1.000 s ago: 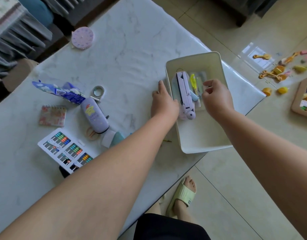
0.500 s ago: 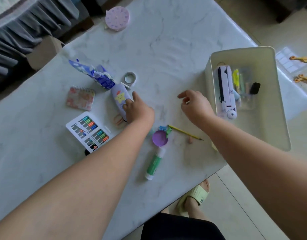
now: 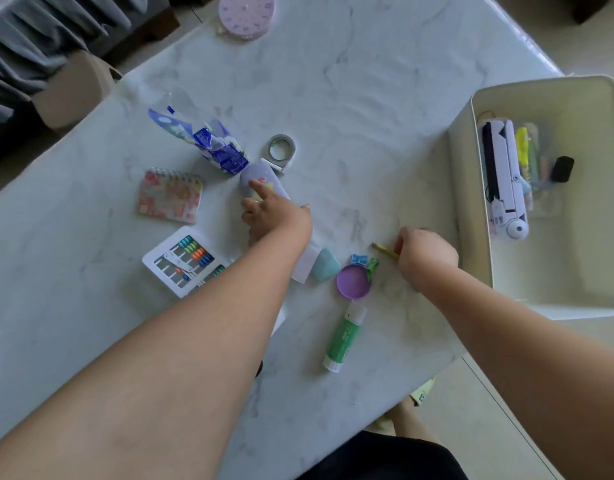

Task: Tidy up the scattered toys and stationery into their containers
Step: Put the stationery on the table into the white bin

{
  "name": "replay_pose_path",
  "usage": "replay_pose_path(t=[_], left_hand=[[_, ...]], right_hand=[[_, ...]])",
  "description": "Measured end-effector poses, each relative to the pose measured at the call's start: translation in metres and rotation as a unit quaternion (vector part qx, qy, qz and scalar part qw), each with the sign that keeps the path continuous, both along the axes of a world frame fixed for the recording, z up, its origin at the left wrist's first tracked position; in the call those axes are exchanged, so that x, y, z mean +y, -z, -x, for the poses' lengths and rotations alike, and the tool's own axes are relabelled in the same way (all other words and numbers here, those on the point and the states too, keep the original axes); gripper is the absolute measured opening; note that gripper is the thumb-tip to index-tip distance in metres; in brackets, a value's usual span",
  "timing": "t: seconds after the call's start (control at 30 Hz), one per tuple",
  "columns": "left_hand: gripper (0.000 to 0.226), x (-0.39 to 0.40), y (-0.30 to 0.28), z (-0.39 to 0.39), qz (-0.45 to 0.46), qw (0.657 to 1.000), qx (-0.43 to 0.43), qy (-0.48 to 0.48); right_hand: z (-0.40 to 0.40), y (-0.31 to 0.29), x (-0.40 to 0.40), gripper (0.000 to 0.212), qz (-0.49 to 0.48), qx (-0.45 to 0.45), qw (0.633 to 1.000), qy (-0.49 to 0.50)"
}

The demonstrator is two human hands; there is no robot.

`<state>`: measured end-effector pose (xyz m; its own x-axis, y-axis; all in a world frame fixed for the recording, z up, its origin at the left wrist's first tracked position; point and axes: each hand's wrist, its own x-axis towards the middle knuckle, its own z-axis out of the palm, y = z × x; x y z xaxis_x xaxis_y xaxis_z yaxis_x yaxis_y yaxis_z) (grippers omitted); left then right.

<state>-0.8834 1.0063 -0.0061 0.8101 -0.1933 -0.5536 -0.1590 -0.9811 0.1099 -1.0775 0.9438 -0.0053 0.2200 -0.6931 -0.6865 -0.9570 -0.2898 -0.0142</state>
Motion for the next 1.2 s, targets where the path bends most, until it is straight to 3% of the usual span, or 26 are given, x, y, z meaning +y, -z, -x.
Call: replay_pose_path(t=[0.27, 0.57, 0.9, 1.2], left_hand=[[0.11, 0.0, 0.004, -0.009, 0.018, 0.999, 0.025, -0.025], [0.107, -0.035, -0.053, 0.076, 0.101, 0.994, 0.029, 0.037], [0.111, -0.116, -0.102, 0.201, 0.214, 0.956, 0.108, 0.167], [0.115, -0.16, -0.085, 0.263, 0.174, 0.949, 0.174, 0.196]], right_hand=[[-0.008, 0.005, -0.006, 0.027, 0.008, -0.101, 0.992, 0.075], [0.014, -0.045, -0.024, 0.028, 0.084, -0.29, 0.943, 0.142], [0.126, -0.074, -0.112, 0.033, 0.187, -0.28, 0.909, 0.246], [0.174, -0.067, -0.118, 0.043, 0.161, -0.304, 0.893, 0.292]])
